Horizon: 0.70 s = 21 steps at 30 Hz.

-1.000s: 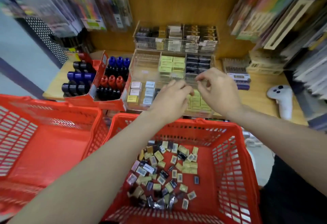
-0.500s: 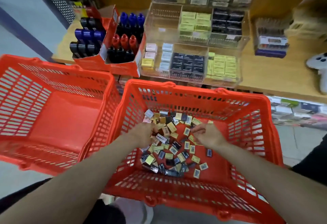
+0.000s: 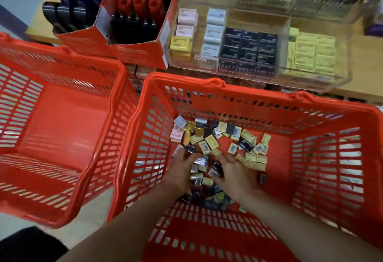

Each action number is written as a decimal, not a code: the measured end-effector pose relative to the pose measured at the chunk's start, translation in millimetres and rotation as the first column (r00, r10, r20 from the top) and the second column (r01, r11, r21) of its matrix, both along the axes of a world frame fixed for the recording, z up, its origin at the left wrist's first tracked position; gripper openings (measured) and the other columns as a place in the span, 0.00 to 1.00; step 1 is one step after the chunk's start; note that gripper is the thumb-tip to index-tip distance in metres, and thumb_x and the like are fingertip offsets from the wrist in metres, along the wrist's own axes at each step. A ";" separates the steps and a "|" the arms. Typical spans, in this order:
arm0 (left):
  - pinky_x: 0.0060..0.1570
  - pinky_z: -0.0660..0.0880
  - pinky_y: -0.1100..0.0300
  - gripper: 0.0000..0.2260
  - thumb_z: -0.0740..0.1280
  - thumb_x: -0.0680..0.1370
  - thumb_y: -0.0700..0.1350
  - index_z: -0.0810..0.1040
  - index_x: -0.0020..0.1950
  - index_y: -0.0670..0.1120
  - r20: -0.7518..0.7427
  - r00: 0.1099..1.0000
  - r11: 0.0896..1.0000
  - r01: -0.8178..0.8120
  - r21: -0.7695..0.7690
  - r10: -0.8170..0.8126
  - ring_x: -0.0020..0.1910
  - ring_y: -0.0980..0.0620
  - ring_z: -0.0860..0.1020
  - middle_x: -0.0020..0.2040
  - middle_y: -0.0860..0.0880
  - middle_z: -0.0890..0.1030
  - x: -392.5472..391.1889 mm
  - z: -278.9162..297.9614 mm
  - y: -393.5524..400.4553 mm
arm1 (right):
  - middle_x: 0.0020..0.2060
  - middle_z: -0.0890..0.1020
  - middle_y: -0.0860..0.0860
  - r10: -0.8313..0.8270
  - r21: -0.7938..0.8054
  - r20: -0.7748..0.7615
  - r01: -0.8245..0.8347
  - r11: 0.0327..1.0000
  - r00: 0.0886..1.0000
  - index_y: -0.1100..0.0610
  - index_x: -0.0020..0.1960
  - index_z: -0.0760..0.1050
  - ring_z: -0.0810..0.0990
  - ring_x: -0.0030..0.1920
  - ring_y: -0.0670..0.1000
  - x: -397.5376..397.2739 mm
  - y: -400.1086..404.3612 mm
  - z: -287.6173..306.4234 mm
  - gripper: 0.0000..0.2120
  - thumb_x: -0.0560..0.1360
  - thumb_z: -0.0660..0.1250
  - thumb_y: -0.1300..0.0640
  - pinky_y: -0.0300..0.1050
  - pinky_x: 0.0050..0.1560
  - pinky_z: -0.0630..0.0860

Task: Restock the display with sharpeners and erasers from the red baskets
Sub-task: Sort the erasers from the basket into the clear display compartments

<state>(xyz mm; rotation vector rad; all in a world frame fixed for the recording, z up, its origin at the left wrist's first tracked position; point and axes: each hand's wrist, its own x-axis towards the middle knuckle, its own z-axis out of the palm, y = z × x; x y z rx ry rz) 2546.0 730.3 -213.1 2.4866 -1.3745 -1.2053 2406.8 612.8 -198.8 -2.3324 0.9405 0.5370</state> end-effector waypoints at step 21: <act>0.62 0.72 0.55 0.31 0.73 0.73 0.37 0.65 0.72 0.50 -0.179 0.980 0.980 -0.117 -0.159 0.088 0.66 0.49 0.70 0.67 0.47 0.71 -6.7 -5.3 -0.4 | 0.51 0.80 0.48 -0.148 0.068 0.219 0.136 0.988 0.964 0.53 0.58 0.75 0.79 0.51 0.50 10.7 17.7 -23.0 0.13 0.76 0.71 0.54 0.41 0.45 0.70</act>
